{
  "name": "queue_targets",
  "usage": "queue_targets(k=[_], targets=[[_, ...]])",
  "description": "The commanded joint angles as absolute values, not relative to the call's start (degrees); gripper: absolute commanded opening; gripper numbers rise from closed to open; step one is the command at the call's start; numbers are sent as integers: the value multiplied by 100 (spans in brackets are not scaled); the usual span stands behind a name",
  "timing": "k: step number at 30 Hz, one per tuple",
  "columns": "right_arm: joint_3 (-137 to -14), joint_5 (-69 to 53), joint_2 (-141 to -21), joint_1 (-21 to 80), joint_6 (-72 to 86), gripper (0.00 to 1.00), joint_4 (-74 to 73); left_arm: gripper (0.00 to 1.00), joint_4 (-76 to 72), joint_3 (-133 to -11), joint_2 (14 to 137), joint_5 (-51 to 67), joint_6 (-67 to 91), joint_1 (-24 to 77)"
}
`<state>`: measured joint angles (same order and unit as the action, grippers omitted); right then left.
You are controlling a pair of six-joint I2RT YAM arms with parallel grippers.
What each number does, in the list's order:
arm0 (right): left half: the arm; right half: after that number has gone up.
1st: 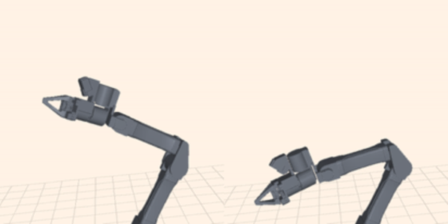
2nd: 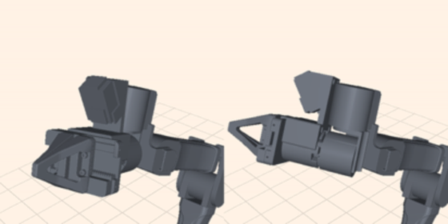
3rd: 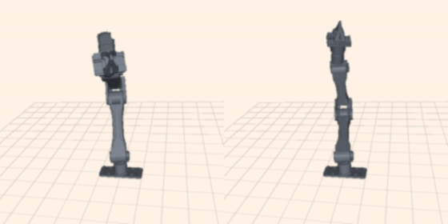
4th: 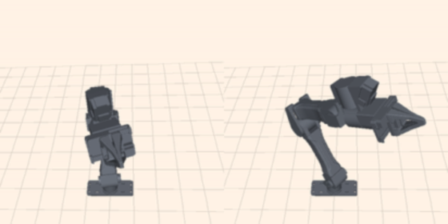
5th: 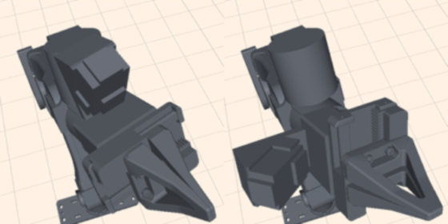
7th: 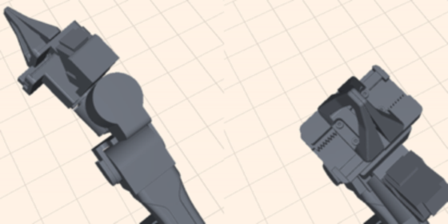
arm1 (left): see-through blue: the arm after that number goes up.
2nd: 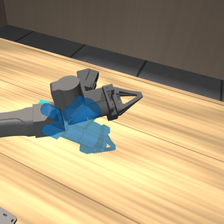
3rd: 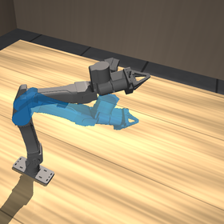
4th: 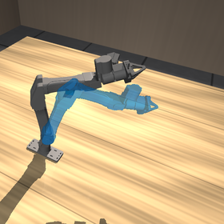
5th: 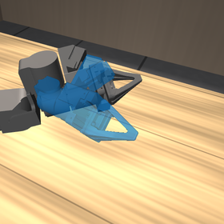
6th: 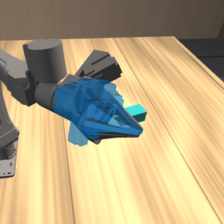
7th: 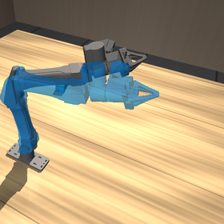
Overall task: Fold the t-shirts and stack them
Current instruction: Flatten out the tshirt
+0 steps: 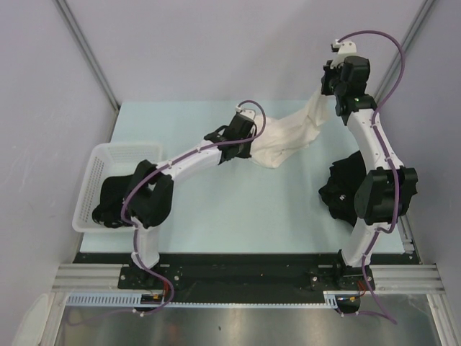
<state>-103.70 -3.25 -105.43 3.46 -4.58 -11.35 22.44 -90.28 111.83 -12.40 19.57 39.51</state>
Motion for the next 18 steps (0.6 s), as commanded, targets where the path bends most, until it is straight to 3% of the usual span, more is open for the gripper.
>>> queue_targets(k=[1,7,18], targets=[[-10538,-132,-10432,343,-510,6,-791,30,2171,-10008,11706,-1231,1477,3920],[-10564,-97,-10529,325,-554,7,-817,32,2215,-10617,12339,-1020,1441,3700],[-10775,-114,-10670,343,-510,11,-879,35,2381,-10591,12419,-712,1538,3577]])
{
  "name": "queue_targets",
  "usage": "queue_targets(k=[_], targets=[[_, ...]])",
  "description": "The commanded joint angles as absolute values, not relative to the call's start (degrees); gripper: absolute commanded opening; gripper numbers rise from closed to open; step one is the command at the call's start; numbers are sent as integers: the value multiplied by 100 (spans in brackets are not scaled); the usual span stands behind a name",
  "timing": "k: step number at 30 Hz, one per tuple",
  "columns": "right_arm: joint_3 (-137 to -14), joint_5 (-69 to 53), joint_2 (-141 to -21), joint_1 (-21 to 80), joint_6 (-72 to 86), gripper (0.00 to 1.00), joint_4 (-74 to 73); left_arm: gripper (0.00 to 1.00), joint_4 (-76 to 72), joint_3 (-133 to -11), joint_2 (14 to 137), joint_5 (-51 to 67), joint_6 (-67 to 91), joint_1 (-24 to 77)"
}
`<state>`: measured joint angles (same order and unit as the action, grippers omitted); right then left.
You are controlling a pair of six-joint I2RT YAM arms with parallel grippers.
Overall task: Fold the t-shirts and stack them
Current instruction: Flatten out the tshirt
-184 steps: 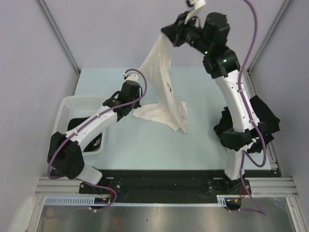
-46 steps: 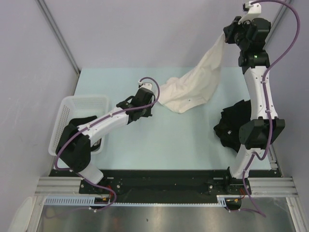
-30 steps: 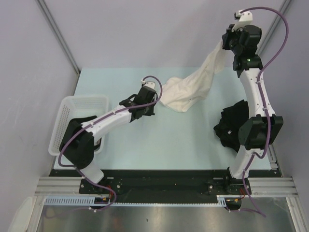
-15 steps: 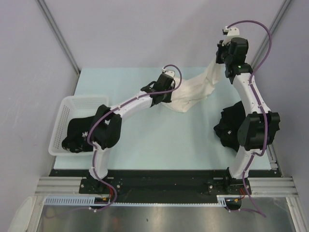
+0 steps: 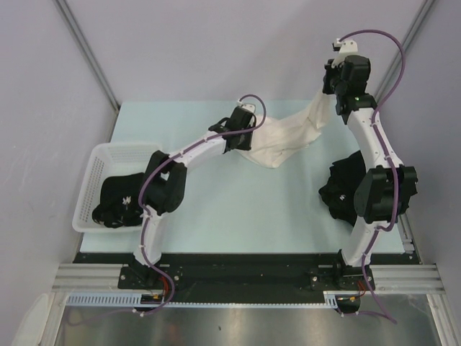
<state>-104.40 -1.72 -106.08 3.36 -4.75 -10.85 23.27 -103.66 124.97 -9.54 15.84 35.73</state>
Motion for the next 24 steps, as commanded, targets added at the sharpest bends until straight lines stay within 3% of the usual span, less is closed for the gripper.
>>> queue_targets(k=[1,9,16,22,24], targets=[[-10793,-132,-10679,351,-501,11,-888,36,2399,-10573,12393,-590,1555,3568],[-10881,-220,-10749,352,-431,12,-914,48,2338,-10389,12357,-282,1793,3612],[-10802,-325,-10679,299,-369,12,-905,50,2215,-10476,12559,-150,1811,3639],[-10635,-395,-10521,229,-316,12,-879,47,2224,-10836,12989,-53,1837,3656],[-10582,-413,-10442,176,-299,12,-870,37,2180,-10924,13078,-53,1828,3656]])
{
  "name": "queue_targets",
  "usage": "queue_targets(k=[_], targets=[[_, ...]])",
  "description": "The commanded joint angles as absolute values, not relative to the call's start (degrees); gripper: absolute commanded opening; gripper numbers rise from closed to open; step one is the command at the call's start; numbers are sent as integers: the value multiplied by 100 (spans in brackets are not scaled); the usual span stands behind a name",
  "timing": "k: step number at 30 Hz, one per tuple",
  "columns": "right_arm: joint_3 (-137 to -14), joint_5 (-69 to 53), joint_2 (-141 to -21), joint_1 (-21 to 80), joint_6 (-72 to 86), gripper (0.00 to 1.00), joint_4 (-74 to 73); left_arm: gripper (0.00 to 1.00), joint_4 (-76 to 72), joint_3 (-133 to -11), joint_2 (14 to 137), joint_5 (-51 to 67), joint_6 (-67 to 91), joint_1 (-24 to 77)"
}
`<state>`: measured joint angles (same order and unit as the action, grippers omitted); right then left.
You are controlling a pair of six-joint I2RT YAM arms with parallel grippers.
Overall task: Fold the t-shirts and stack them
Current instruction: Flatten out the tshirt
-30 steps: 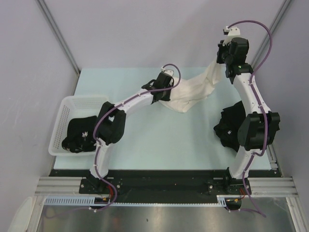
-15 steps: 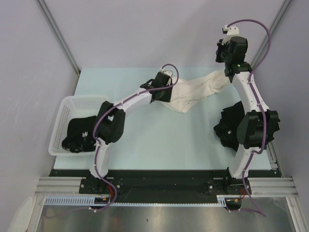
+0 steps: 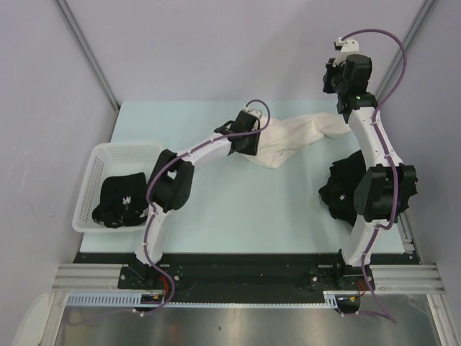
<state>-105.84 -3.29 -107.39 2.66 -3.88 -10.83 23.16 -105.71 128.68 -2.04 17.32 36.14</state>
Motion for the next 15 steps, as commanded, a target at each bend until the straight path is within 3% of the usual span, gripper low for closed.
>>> queue_targets(k=[1,2,3,15], targets=[[-10565,-430,-10415,167,-281,12,-870,29,2171,-10960,13156,-61,1811,3665],[-10538,-439,-10398,167,-281,12,-861,19,2145,-10995,13183,-70,1776,3656],[-10495,-439,-10345,158,-281,12,-861,0,2153,-11091,13201,-88,1767,3656],[-10529,-439,-10309,509,-246,12,-835,0,2540,-11531,12113,-1186,1283,3296]])
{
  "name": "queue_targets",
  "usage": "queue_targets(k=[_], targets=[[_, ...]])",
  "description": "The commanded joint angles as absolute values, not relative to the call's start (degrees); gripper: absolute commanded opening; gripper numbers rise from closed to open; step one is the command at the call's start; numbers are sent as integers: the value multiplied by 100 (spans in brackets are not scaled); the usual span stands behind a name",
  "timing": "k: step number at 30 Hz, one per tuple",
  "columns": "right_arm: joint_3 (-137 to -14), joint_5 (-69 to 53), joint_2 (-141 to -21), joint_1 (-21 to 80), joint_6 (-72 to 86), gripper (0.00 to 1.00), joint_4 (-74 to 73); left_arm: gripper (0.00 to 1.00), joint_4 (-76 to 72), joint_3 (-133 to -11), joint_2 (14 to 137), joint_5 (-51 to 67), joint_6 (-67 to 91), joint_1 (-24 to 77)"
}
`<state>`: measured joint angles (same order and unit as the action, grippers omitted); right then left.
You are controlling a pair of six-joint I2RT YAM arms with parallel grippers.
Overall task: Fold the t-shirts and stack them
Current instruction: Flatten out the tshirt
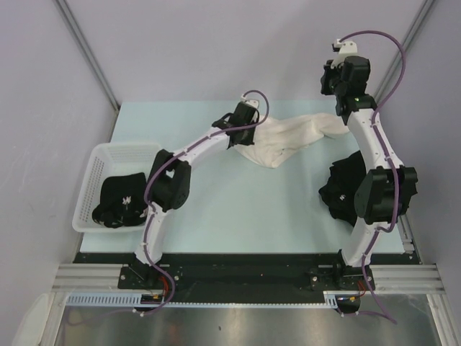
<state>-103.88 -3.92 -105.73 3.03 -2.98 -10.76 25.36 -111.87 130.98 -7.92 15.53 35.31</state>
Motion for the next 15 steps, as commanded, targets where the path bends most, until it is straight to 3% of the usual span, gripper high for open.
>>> queue_targets(k=[1,15], targets=[[-10547,-439,-10344,605,-246,12,-844,0,2566,-11557,12024,-1195,1275,3261],[-10758,-466,-10327,1230,-229,13,-949,0,3102,-11602,10345,-2056,756,2646]])
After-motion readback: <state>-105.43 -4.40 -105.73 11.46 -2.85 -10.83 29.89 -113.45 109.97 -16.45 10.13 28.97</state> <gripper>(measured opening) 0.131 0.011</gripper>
